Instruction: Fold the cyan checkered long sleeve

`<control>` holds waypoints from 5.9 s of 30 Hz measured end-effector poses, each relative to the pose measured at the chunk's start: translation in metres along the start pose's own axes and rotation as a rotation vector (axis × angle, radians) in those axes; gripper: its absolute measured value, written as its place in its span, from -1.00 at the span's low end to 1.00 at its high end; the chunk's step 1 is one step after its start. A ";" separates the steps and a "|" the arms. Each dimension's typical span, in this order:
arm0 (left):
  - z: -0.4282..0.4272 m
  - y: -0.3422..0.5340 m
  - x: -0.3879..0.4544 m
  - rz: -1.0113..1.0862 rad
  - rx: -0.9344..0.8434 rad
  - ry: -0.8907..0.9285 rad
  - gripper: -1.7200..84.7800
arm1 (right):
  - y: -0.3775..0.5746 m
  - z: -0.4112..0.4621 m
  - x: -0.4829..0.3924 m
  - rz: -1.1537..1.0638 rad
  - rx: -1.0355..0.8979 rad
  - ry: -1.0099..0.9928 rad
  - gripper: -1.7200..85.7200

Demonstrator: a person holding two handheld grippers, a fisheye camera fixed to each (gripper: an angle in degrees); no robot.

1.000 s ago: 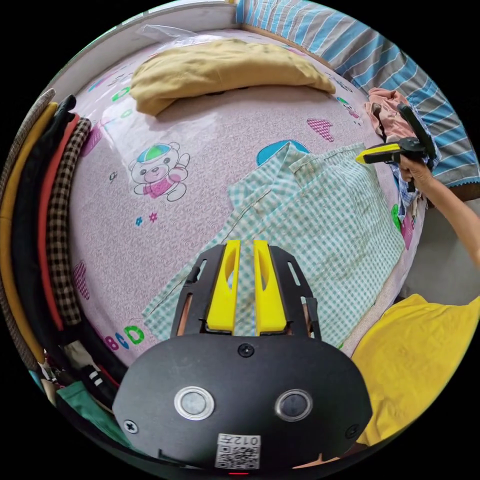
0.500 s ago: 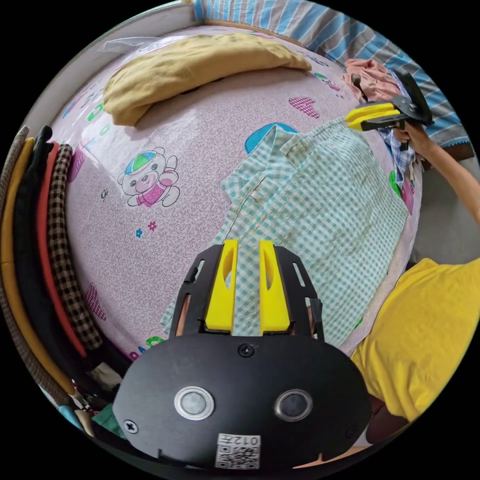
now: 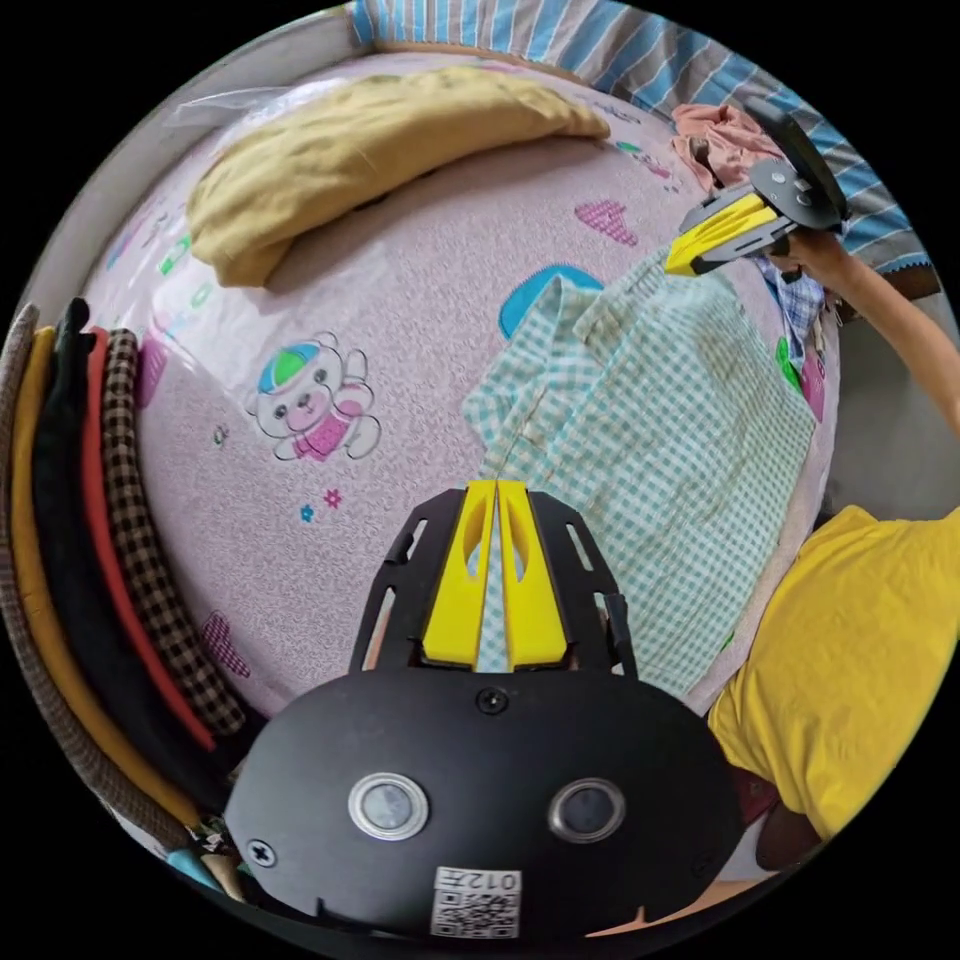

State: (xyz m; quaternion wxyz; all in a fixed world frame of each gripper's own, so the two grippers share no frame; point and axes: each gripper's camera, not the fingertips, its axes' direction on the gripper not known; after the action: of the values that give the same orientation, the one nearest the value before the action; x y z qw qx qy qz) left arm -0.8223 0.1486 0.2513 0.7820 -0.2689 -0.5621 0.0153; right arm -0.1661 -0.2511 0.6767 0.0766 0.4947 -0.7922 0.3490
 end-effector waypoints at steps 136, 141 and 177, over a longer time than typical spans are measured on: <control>0.214 0.255 0.083 -0.550 0.373 0.732 -0.87 | 0.267 0.171 -0.177 0.486 0.190 -0.444 -0.94; 0.237 0.107 0.212 -0.153 0.135 0.522 -0.89 | 0.379 0.120 -0.126 0.774 0.479 -0.550 -0.94; 0.419 0.010 0.330 -0.405 0.076 0.564 -0.88 | 0.255 -0.029 0.013 0.345 0.074 0.205 -0.87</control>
State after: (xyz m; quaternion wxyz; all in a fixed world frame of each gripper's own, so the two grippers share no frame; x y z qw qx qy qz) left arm -1.0701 0.4340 0.6284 0.9032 -0.1159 -0.3648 -0.1943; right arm -0.3922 -0.1745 0.5825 0.0776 0.3160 -0.8399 0.4345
